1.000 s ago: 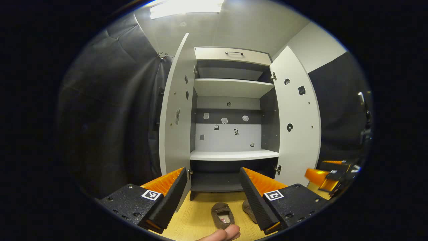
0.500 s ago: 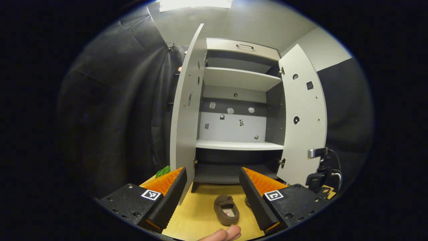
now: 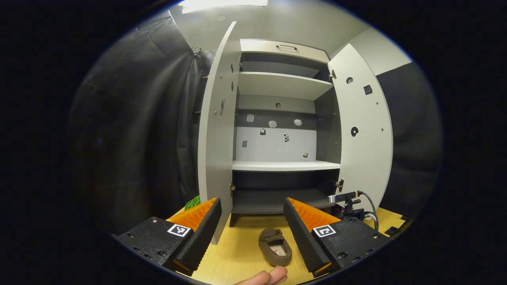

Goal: Grab one shoe with the right hand and put it into the shoe cabinet, grab the other shoe with the left hand and put it into the shoe cabinet; then close the right door with the right hand and the left door with the left hand.

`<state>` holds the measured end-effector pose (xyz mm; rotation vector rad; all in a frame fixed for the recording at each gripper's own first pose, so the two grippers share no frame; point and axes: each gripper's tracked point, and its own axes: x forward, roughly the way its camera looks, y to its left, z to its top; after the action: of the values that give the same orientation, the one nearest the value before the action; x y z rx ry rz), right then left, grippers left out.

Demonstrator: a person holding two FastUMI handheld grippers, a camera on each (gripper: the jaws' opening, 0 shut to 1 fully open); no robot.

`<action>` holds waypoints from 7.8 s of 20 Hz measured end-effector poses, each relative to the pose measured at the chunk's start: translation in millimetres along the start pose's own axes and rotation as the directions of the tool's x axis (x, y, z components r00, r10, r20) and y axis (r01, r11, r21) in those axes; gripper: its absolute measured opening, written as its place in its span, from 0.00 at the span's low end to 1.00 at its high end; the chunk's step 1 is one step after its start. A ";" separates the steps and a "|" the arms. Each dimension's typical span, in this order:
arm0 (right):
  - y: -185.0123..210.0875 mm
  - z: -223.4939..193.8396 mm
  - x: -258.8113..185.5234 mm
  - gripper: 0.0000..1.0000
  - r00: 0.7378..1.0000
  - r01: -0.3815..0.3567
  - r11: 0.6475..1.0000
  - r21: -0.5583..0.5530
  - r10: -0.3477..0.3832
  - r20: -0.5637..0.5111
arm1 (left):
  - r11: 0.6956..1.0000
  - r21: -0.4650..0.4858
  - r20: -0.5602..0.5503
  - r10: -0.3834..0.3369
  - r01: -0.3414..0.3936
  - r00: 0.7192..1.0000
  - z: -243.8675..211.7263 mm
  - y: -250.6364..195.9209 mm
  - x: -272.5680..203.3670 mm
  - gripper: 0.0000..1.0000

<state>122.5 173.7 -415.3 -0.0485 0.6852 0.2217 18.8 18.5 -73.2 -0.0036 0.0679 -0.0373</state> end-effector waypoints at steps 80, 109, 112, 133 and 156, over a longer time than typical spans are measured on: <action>-11.2 416.6 -121.3 0.98 0.890 -0.036 0.999 -0.018 0.040 0.453 | 1.000 -0.021 -0.041 -0.023 0.022 0.999 -29.0 -15.2 28.5 0.96; -99.7 179.7 -322.1 0.99 0.813 -0.052 0.995 0.091 -0.011 0.582 | 0.997 0.067 -0.561 0.019 0.022 0.827 -268.8 -23.7 98.4 0.83; -89.7 172.7 -311.5 0.99 0.831 -0.056 0.997 0.057 0.015 0.556 | 0.998 0.040 -0.598 -0.019 0.054 0.801 -287.9 -29.3 104.3 0.49; -86.3 146.9 -338.4 0.99 0.841 -0.053 0.997 0.052 0.017 0.541 | 0.992 -0.039 -0.347 -0.129 0.123 0.929 -147.4 -56.5 62.2 0.00; -81.0 135.2 -343.6 0.99 0.811 -0.157 0.987 0.020 0.118 0.573 | 0.973 0.231 0.040 -0.035 0.025 0.999 113.3 -75.7 262.2 0.00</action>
<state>-34.0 46.2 -95.7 0.1309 0.0893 0.3354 285.1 -66.7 22.4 0.2273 0.0197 -0.0757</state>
